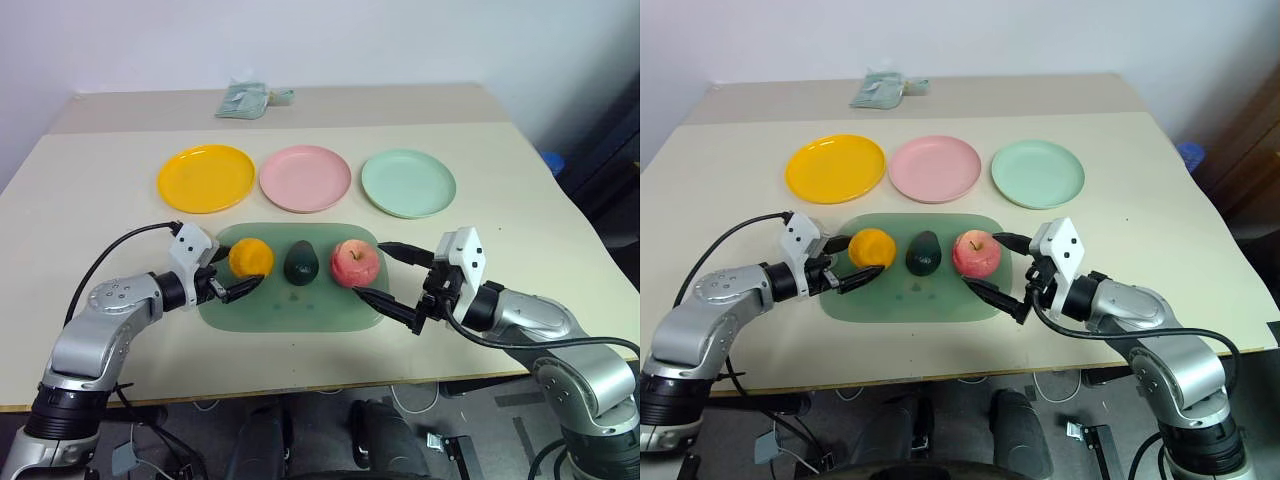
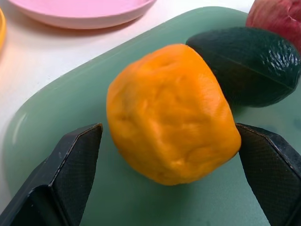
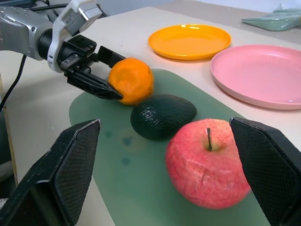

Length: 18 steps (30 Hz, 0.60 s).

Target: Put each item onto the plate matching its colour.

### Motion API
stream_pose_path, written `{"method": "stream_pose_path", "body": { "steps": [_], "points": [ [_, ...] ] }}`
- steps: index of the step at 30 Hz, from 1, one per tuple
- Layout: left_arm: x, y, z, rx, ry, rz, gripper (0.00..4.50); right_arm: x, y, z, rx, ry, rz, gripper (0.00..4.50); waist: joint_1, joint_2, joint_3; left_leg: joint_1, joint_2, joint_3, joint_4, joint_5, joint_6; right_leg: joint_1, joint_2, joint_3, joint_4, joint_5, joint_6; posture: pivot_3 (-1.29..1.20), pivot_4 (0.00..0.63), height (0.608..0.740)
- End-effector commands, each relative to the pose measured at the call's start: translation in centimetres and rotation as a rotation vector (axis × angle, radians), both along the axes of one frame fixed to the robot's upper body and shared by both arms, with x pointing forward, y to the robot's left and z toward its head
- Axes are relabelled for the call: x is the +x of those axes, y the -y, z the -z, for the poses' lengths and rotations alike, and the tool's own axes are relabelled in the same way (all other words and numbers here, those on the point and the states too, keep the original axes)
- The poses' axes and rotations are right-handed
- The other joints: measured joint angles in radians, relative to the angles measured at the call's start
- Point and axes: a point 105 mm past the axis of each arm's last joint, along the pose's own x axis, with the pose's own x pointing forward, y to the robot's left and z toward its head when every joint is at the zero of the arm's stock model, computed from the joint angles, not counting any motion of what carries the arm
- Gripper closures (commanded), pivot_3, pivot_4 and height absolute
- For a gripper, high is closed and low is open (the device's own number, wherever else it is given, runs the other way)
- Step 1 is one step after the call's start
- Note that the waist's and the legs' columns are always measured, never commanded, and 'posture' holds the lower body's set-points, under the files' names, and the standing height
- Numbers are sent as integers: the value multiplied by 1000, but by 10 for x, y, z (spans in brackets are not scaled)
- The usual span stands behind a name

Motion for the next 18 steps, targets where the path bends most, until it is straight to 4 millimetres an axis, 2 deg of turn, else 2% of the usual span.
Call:
{"method": "stream_pose_path", "body": {
  "steps": [1,2,3,7,11,13,14,18],
  "points": [
    [0,1,-15,-3,46,0,1358,-5,-6,-13,15,63,-22,0,-1,0,0,0,0,0,0,0,0,0,0,0,0,0,0,0,150,740],
    [0,0,-15,-1,47,-3,1667,-5,-7,-13,15,63,-22,0,-1,0,0,0,0,0,0,0,0,0,0,0,0,0,0,0,150,740],
    [-1,0,-15,0,47,-6,1734,-5,-7,-13,15,63,-21,0,-1,0,0,0,0,0,0,0,0,0,0,0,0,0,0,0,150,740],
    [-2,-5,-14,-10,49,-30,1734,-4,-8,-13,16,64,-22,0,-1,0,0,0,0,0,0,0,0,0,0,0,0,0,0,0,150,740],
    [2,-18,-18,-57,90,-128,1734,-5,-8,-13,17,65,-24,0,-1,0,0,0,0,0,0,0,0,0,0,0,0,0,0,0,150,740],
    [26,-49,-36,-75,226,-384,1734,-3,-9,-14,20,67,-21,0,3,0,0,0,0,0,0,0,0,0,0,0,0,0,0,0,150,740],
    [33,-58,-41,-86,258,-465,1734,-3,-9,-14,21,68,-20,0,5,-1,0,0,0,-1,1,0,0,0,0,0,1,0,0,0,150,740],
    [59,-68,-63,-146,345,-618,1734,2,-11,-17,31,80,-16,0,16,-1,0,0,-1,-1,2,0,0,1,0,0,1,2,3,0,150,740]
  ]
}}
